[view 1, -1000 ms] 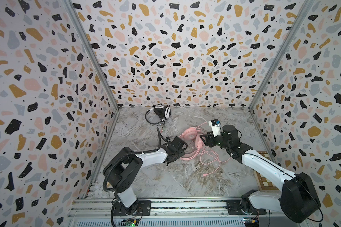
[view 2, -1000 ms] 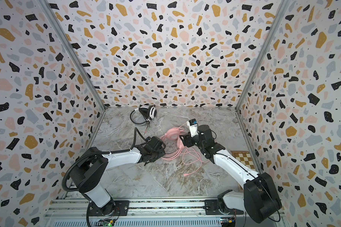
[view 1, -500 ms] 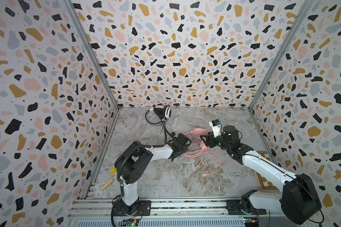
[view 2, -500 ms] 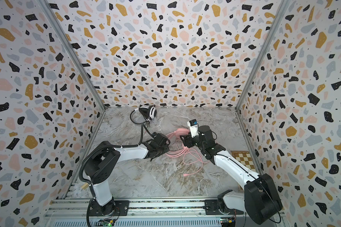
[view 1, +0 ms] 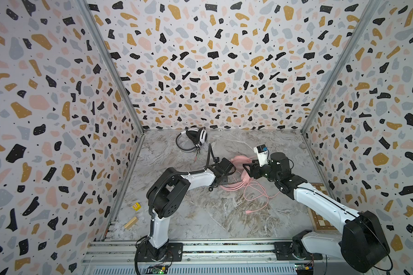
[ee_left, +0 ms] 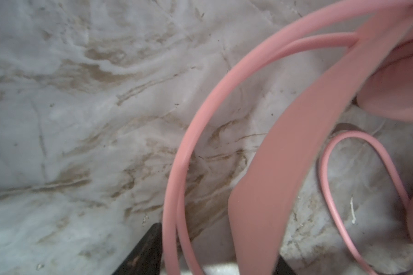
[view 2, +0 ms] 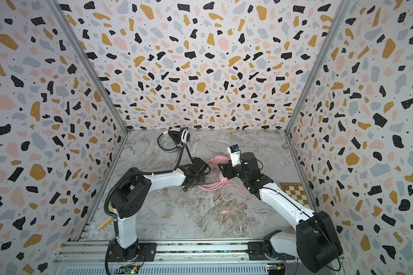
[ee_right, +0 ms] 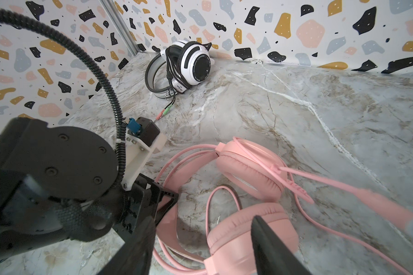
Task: Wrap the headphones
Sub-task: 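Grasp the pink headset band with the left gripper, then lift the pink headset up toward the far wall with the left gripper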
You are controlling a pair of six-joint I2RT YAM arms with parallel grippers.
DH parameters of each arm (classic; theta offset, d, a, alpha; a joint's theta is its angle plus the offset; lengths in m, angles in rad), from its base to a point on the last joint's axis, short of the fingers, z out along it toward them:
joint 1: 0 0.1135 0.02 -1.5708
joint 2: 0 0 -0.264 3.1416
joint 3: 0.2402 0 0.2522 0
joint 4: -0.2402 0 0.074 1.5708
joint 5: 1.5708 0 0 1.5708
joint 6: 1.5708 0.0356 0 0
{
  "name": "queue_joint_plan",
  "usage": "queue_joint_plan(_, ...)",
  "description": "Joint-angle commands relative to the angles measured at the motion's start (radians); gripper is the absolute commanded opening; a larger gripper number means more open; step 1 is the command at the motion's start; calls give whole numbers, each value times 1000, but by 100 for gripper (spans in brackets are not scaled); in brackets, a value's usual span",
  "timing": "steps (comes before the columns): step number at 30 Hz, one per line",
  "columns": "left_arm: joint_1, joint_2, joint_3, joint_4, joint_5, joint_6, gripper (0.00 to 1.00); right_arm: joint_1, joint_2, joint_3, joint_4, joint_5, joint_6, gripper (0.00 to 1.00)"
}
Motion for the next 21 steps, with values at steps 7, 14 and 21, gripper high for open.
queue_joint_plan(7,12,33,-6,-116,58,72,17,-4,-54,-8,7,19,-2,65)
queue_joint_plan(14,80,-105,-19,-113,31,115,4,-4,-32,-10,-12,14,-6,65)
queue_joint_plan(21,235,-309,-42,-135,14,221,0,-19,-64,-33,-24,-9,5,65)
